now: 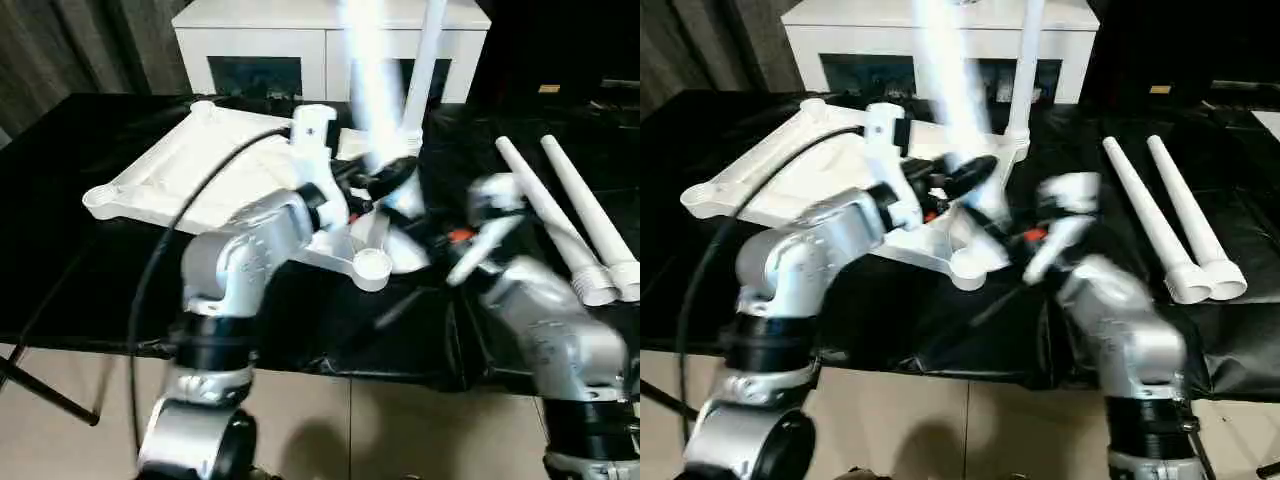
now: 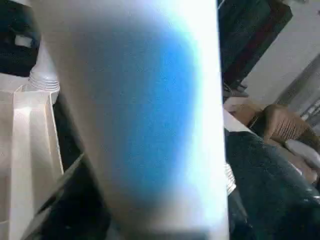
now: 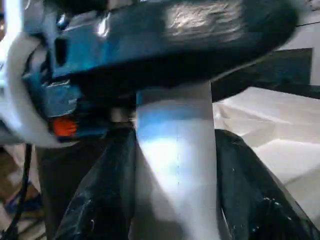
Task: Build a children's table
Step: Pick table leg
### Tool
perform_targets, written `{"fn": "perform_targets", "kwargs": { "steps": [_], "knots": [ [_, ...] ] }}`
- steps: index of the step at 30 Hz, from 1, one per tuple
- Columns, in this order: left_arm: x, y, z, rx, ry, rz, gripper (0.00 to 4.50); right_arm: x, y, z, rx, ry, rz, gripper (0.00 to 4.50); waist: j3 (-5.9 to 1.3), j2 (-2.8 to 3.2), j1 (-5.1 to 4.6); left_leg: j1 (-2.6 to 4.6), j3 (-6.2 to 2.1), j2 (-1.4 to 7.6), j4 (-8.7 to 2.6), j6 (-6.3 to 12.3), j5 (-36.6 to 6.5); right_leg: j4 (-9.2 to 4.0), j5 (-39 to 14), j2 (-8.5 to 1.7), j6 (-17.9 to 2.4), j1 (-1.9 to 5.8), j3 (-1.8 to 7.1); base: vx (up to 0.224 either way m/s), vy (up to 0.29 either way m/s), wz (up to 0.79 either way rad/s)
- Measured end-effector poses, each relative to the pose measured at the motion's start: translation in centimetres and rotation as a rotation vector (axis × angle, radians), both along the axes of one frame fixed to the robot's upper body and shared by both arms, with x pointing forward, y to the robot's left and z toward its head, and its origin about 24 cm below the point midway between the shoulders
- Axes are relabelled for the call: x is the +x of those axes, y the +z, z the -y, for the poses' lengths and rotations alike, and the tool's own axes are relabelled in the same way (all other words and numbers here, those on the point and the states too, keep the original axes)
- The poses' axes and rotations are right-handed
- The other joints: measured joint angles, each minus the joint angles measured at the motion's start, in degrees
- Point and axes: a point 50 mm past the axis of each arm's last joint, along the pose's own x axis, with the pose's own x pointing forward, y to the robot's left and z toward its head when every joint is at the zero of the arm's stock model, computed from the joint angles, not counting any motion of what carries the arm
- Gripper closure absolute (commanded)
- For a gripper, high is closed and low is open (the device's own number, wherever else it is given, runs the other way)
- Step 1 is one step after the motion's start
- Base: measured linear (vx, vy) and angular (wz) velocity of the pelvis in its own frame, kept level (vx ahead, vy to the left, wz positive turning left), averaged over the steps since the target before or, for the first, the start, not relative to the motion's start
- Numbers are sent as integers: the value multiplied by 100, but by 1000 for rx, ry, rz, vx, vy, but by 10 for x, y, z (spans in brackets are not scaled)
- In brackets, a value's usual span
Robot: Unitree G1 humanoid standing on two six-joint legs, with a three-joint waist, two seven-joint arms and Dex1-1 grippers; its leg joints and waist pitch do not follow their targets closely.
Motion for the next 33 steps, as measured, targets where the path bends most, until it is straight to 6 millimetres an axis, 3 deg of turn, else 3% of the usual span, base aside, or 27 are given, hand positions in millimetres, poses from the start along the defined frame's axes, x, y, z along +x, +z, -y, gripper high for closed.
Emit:
{"fn": "perform_targets", "kwargs": {
  "steps": [3, 5, 7, 10, 13, 15, 18, 21, 32, 33],
  "knots": [
    [0, 2, -3, -47, -7, -27, 48, -2, -4, 0, -9, 3, -16, 264, 0, 0, 1, -2, 0, 0, -5, 1, 0, -5, 0, 0, 1, -1, -2, 0, 0, 0],
    [0, 2, -6, -46, -6, -31, 99, -2, -5, 0, -15, -2, -17, 264, 3, -5, 2, -4, 0, 0, -6, 1, 0, -8, 0, 0, 1, -1, -3, 0, 0, 0],
    [0, 2, -8, -40, -2, -35, 92, -2, -5, 1, -17, -4, -15, 264, 3, -4, 1, -5, 0, -1, -7, 2, -1, -14, 0, 0, 1, 0, -2, 0, 0, 0],
    [1, 2, -10, -45, 10, -43, 145, -2, -4, 3, -28, -8, -13, 264, 4, -6, 4, -9, 0, -1, -8, 3, -2, -22, 0, 0, 0, 0, -2, 0, 0, 0],
    [2, 2, -12, -57, 21, -51, 152, -2, -4, 6, -44, -5, -11, 264, 5, -7, 9, -13, 1, -1, -8, 10, -5, -27, 0, 0, 0, 0, -3, 0, 0, 0],
    [3, 3, -16, -87, 37, -61, 186, -3, -4, 7, -46, 1, -10, 264, 5, -8, 9, -16, 1, -1, -8, 14, -7, -29, 0, 0, 0, 0, -5, 0, 0, 0],
    [4, 5, -19, -96, 48, -59, 193, -4, -7, 8, -50, 3, -19, 264, 5, -7, 10, -18, 1, -1, -8, 19, -7, -31, 0, 0, 0, 0, -5, 0, 0, 0],
    [4, 5, -21, -112, 51, -63, 230, -4, -7, 9, -55, 5, -19, 264, 5, -8, 9, -19, 2, -1, -6, 20, -7, -32, 1, 0, -1, 0, -4, 0, 0, 0],
    [4, 6, -20, -140, 37, -73, 259, -3, -6, 9, -94, -3, 12, 264, 5, -9, 10, -18, 2, -1, -6, 22, -6, -31, 1, 0, -1, 0, -5, 0, 0, 0],
    [4, 6, -20, -144, 37, -75, 259, -4, -6, 9, -88, -1, 9, 229, 5, -9, 11, -19, 2, -1, -6, 22, -6, -31, 1, 0, -1, 0, -5, 0, 0, 0]
  ]
}}
